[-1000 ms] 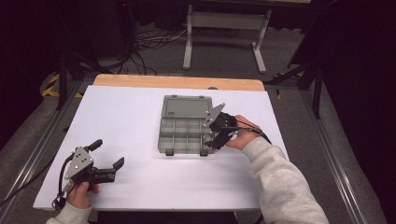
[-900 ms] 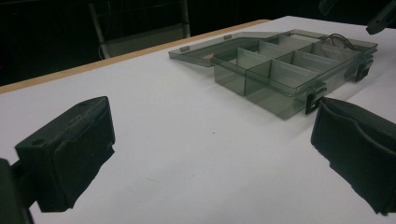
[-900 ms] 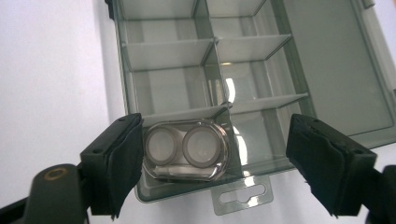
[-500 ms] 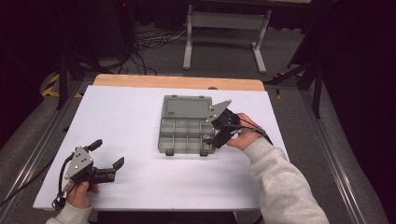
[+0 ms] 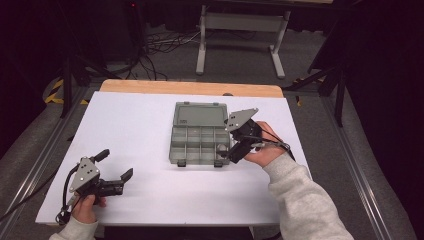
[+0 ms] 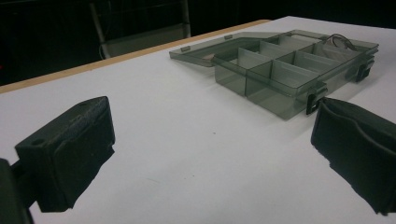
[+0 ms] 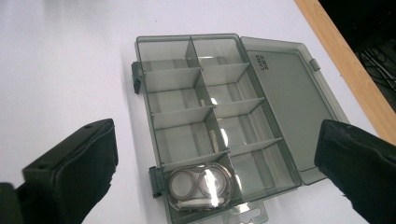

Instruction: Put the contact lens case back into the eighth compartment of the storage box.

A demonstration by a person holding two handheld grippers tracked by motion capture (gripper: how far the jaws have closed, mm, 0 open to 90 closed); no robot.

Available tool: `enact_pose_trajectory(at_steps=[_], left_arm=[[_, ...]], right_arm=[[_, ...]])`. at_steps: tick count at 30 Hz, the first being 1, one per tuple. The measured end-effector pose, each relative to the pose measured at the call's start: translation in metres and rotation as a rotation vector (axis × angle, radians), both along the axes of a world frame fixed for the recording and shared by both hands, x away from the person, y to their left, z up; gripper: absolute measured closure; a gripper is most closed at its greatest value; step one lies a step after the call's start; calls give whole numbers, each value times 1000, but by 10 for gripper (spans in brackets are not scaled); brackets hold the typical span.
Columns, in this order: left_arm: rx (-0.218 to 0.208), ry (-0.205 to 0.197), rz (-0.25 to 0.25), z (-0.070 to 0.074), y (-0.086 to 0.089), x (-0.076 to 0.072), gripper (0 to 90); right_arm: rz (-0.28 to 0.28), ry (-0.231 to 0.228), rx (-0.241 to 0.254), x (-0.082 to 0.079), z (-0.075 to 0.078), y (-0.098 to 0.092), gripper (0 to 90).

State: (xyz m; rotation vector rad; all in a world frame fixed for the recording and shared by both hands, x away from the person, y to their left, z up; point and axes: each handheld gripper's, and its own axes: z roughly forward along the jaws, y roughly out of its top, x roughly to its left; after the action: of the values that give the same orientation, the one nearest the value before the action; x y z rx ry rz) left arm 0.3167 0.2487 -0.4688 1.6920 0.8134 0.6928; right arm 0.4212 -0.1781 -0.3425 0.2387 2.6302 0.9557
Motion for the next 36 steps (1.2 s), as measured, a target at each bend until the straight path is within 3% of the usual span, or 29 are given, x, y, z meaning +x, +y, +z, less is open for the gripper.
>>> enact_pose_trajectory(at_steps=[16, 22, 25, 28, 36], left_arm=[[1, -1, -1, 0, 0, 0, 4], [2, 0, -1, 0, 0, 0, 4], [2, -1, -1, 0, 0, 0, 3], [2, -1, -1, 0, 0, 0, 4], [3, 0, -1, 0, 0, 0, 4]], right_arm=[[-26, -11, 76, -24, 4, -12, 4], [-68, -8, 169, -36, -5, -20, 4], [-91, 5, 171, -41, -8, -22, 3], [-90, -6, 238, -47, -14, -26, 3], [-120, -18, 305, -62, -30, -35, 3]])
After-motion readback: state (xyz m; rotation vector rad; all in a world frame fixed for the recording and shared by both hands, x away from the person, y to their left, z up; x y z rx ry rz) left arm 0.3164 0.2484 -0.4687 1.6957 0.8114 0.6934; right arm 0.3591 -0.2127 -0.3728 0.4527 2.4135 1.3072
